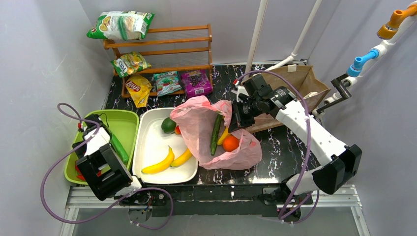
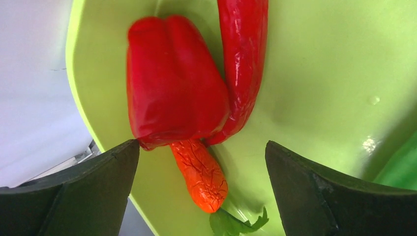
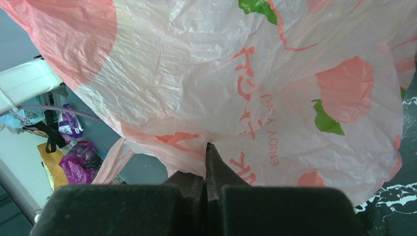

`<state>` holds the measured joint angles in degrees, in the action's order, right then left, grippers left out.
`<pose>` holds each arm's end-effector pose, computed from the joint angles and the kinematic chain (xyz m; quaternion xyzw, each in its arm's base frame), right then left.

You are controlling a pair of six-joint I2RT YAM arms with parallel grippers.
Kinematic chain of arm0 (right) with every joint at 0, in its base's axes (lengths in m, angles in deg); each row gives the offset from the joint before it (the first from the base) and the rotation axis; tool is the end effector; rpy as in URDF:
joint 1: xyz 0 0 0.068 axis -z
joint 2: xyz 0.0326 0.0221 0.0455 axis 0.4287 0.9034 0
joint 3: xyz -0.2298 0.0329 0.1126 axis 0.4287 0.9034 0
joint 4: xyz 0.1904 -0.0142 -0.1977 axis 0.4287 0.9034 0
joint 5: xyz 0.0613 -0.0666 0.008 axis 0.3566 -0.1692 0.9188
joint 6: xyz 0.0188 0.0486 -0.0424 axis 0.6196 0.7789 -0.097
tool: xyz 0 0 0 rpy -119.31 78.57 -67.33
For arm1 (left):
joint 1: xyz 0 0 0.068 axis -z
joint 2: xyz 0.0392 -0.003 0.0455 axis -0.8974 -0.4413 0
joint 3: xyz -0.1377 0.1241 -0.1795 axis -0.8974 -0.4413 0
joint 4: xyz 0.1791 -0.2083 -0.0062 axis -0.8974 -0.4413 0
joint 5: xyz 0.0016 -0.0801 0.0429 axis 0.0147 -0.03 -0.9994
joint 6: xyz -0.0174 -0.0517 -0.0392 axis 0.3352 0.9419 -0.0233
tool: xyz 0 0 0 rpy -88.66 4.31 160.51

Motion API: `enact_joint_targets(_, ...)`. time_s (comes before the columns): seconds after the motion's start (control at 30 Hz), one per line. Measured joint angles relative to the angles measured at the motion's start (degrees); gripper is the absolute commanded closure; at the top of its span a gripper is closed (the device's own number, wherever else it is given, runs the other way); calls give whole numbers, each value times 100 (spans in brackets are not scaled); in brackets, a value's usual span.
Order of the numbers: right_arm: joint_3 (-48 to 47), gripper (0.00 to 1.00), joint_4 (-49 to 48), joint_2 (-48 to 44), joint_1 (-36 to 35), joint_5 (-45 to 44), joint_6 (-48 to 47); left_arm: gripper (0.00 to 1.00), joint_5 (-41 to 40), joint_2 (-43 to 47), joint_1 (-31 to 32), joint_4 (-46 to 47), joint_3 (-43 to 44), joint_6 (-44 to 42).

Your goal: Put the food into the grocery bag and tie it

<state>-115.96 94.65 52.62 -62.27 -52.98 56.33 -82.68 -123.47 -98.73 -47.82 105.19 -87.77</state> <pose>0.2299 0.1985 0.3280 -0.1667 0.9207 0.3130 0.1627 0.2003 0.1790 0.1616 -0.3395 0.8629 0.3586 0.1073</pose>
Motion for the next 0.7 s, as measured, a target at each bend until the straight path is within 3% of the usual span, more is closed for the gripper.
enact_joint_targets(0.13, -144, 99, 26, 260, -9, 0, 0, 13, -142, -74, 0, 380, -195, -199)
enact_joint_targets(0.5, -236, 99, 179, 535, -39, -7, -9, 11, -697, -957, -2, 774, 249, -201)
enact_joint_targets(0.7, -302, 99, 216, 581, -39, -17, -42, 38, -837, -1032, -11, 839, 271, -155)
